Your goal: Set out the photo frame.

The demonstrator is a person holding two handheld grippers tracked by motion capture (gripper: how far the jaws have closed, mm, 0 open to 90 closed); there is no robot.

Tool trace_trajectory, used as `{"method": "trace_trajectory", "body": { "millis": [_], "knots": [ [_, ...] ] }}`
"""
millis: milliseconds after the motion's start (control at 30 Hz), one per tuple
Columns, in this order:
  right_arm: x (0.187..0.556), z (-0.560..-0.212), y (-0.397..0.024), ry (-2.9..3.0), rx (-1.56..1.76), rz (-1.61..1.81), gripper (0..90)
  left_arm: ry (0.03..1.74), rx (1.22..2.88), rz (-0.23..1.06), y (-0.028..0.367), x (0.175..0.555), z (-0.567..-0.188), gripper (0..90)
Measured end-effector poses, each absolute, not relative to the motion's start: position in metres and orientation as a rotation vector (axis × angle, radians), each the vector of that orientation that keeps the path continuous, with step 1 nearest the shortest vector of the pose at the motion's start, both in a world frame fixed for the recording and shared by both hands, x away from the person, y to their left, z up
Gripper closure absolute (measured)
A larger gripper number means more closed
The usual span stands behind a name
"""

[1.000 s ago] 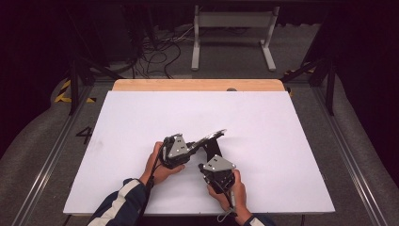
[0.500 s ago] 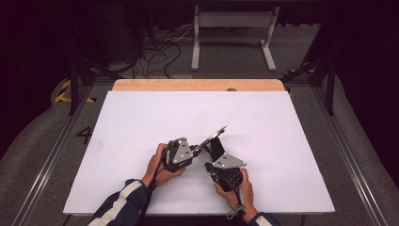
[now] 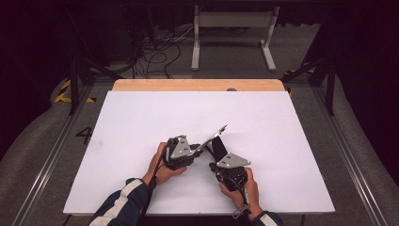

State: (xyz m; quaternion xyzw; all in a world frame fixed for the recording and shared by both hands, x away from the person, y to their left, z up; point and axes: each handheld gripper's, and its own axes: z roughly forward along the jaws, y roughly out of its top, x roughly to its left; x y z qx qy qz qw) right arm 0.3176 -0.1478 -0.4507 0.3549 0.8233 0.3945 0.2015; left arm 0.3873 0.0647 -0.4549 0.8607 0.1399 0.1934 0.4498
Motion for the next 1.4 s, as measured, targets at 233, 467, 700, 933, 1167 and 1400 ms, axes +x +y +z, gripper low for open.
{"method": "trace_trajectory", "body": {
  "millis": [233, 467, 700, 933, 1167, 1400],
  "knots": [
    [0.319, -0.454, -0.154, 2.344, 0.995, 1.075, 90.0, 0.329, 2.152, 0.498, 0.063, 0.383, -0.453, 73.5],
    [0.321, -0.456, -0.162, 2.357, 0.99, 1.067, 90.0, 0.301, 2.169, 0.513, 0.061, 0.378, -0.45, 74.0],
    [0.325, -0.458, -0.165, 2.373, 0.981, 1.069, 90.0, 0.3, 2.179, 0.549, 0.059, 0.374, -0.449, 75.4],
    [0.322, -0.454, -0.162, 2.362, 0.99, 1.115, 90.0, 0.331, 2.168, 0.576, 0.056, 0.377, -0.455, 64.7],
    [0.325, -0.458, -0.149, 2.294, 1.005, 1.109, 90.0, 0.333, 2.184, 0.581, 0.054, 0.38, -0.46, 73.1],
    [0.32, -0.462, -0.144, 2.252, 1.059, 1.059, 90.0, 0.329, 2.202, 0.637, 0.057, 0.381, -0.459, 79.2]
  ]
}}
